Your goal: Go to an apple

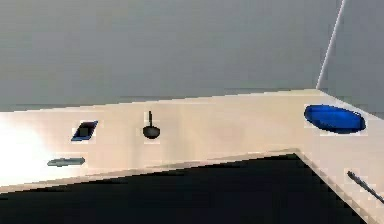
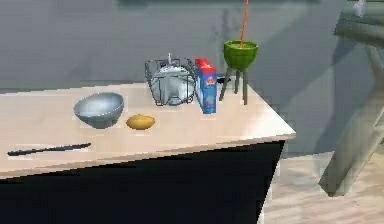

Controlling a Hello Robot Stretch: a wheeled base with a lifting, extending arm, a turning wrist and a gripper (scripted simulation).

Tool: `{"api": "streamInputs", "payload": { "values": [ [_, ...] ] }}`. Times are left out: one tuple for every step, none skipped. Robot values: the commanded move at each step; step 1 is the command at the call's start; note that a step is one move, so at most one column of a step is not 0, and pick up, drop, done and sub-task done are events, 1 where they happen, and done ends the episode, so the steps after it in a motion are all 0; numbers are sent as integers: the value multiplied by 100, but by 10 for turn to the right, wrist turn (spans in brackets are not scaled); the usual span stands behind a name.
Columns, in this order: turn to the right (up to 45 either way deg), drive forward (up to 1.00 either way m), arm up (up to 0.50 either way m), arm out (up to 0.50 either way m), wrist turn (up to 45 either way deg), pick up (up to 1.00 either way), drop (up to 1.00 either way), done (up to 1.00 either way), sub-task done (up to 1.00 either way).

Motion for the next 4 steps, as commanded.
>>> {"api": "streamInputs", "payload": {
  "values": [
    [-450, 0, 0, 0, 0, 0, 0, 0, 0],
    [-330, 0, 0, 0, 0, 0, 0, 0, 0],
    [0, 100, 0, 0, 0, 0, 0, 0, 0],
    [0, 0, 0, 0, 0, 0, 0, 100, 0]
  ]
}}
